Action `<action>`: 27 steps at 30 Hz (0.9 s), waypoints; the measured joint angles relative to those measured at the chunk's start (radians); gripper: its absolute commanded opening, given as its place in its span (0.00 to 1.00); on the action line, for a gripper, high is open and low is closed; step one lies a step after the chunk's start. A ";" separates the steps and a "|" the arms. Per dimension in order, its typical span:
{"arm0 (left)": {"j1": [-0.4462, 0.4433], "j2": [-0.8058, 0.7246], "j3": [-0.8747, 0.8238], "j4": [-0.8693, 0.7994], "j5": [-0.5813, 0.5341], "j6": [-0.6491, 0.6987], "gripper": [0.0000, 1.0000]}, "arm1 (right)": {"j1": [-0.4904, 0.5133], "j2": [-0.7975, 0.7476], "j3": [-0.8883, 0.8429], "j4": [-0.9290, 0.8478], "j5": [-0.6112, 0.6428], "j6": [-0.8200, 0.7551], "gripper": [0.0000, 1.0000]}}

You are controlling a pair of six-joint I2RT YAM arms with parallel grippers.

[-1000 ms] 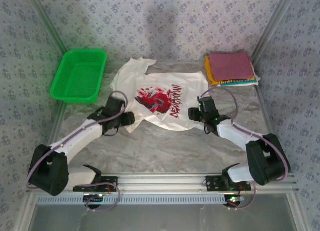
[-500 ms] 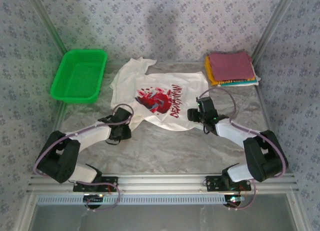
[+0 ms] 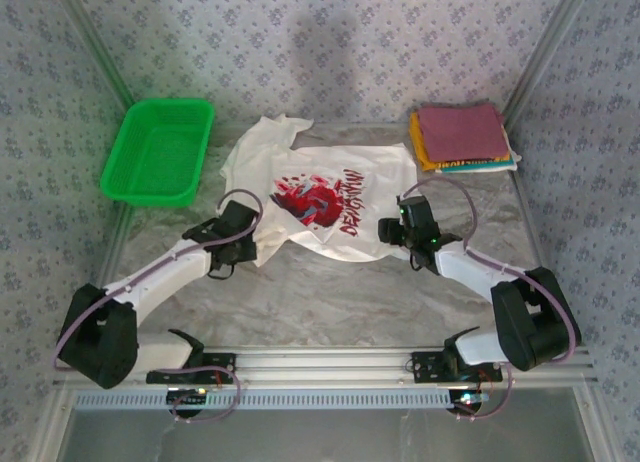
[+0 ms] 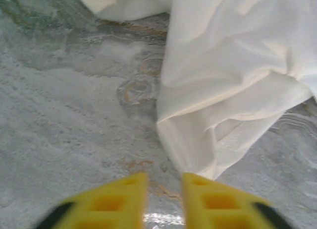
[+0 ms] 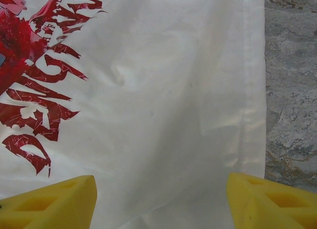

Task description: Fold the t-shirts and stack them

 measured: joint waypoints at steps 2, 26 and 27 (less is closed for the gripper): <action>0.000 0.016 -0.001 0.016 0.026 -0.014 0.57 | 0.000 -0.001 -0.003 0.002 0.000 0.000 0.72; -0.006 0.093 0.057 -0.079 -0.106 0.049 0.00 | -0.080 -0.041 -0.043 0.016 -0.042 0.008 0.72; -0.010 0.084 0.087 -0.112 -0.123 0.070 0.00 | -0.086 -0.041 -0.043 0.016 -0.045 0.008 0.72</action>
